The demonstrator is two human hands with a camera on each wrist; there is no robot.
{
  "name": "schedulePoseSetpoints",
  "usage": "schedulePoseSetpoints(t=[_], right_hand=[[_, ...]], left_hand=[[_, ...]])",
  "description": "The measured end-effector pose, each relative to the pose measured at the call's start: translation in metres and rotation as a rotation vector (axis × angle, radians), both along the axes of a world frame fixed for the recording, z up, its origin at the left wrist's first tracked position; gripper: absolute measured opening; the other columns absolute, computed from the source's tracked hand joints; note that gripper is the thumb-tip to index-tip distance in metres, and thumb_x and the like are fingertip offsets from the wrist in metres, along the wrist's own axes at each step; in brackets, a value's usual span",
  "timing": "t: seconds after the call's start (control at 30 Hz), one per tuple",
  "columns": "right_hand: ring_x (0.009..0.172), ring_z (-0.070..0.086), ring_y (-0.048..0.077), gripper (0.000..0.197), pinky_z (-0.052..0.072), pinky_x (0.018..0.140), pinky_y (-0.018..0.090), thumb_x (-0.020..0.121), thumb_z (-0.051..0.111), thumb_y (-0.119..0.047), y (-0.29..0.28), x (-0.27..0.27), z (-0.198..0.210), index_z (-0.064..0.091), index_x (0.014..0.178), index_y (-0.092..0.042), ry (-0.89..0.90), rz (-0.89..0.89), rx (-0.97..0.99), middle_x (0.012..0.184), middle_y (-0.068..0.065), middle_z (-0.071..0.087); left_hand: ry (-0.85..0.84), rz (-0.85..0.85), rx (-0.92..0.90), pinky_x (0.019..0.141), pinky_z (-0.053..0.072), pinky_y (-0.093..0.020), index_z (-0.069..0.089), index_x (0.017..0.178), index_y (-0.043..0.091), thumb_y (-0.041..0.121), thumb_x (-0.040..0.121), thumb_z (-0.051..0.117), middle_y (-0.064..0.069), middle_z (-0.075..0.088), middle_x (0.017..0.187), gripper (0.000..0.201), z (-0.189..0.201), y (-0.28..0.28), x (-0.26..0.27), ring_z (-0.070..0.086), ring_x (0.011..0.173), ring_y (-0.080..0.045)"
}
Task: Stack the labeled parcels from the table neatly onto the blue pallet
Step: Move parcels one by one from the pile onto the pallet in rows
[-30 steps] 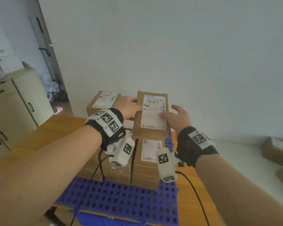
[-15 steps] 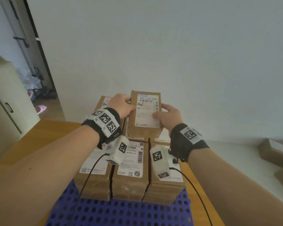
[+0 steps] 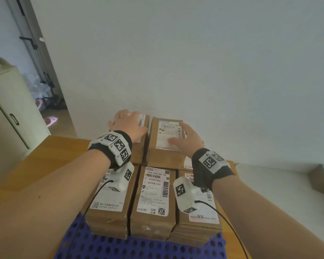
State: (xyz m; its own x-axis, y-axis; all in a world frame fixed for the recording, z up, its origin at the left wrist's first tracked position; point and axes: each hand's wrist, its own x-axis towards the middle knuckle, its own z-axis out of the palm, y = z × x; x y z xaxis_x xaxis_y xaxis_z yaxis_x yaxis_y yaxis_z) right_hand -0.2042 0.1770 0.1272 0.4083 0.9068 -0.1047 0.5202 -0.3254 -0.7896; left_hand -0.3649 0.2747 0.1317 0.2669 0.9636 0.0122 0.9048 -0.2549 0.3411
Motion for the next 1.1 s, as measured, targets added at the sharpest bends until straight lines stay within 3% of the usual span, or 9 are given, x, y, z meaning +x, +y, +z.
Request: schedulePoseSetpoints(t=[0.1,0.2,0.4,0.67,0.87,1.1], right_hand=[[0.132,0.040,0.022,0.078,0.036,0.100,0.028,0.080,0.071,-0.033,0.008,-0.005,0.000,0.032,0.146,-0.024,-0.085,0.076,-0.060,0.147,0.002,0.039],[0.130,0.041,0.024,0.086,0.038,0.105,0.035,0.076,0.073,-0.039,0.012,-0.009,-0.008,0.029,0.147,-0.022,-0.098,0.100,-0.101,0.145,0.005,0.038],[0.130,0.041,0.024,0.089,0.039,0.104,0.035,0.080,0.069,-0.042,0.022,-0.010,-0.010,0.021,0.150,-0.017,-0.132,0.082,-0.105,0.146,0.007,0.036],[0.133,0.039,0.025,0.088,0.036,0.110,0.039,0.081,0.067,-0.042,0.033,-0.013,-0.014,0.019,0.150,-0.017,-0.114,0.073,-0.099,0.148,0.007,0.034],[0.130,0.043,0.026,0.088,0.039,0.107,0.042,0.080,0.066,-0.044,0.037,-0.017,-0.018,0.019,0.150,-0.017,-0.111,0.050,-0.090,0.147,0.008,0.037],[0.130,0.043,0.026,0.075,0.040,0.107,0.038,0.089,0.060,-0.032,0.035,-0.016,-0.018,0.020,0.150,-0.014,-0.068,0.021,-0.044,0.147,0.009,0.038]], left_hand=[[0.044,0.009,-0.058,0.111,0.016,-0.056,0.034,0.142,0.026,0.051,0.087,0.050,-0.009,0.011,0.156,0.062,-0.007,0.002,-0.003,0.013,0.142,-0.031],[0.068,-0.008,-0.039,0.111,0.016,-0.057,0.032,0.143,0.027,0.053,0.089,0.043,-0.008,0.010,0.157,0.061,-0.012,0.001,-0.002,0.009,0.143,-0.031],[0.060,-0.015,-0.028,0.109,0.021,-0.057,0.029,0.145,0.028,0.055,0.090,0.042,-0.006,0.014,0.156,0.063,-0.013,0.002,-0.008,0.011,0.143,-0.030],[0.065,-0.035,-0.029,0.110,0.021,-0.055,0.025,0.147,0.030,0.057,0.090,0.040,-0.003,0.011,0.158,0.065,-0.014,0.002,-0.013,0.008,0.144,-0.029],[0.076,-0.040,-0.040,0.110,0.021,-0.053,0.024,0.147,0.030,0.057,0.091,0.039,-0.003,0.011,0.158,0.064,-0.012,0.001,-0.013,0.008,0.145,-0.028],[0.046,-0.061,-0.070,0.113,0.022,-0.052,0.026,0.147,0.029,0.057,0.089,0.044,-0.003,0.014,0.157,0.066,-0.009,0.006,-0.019,0.007,0.145,-0.028]])
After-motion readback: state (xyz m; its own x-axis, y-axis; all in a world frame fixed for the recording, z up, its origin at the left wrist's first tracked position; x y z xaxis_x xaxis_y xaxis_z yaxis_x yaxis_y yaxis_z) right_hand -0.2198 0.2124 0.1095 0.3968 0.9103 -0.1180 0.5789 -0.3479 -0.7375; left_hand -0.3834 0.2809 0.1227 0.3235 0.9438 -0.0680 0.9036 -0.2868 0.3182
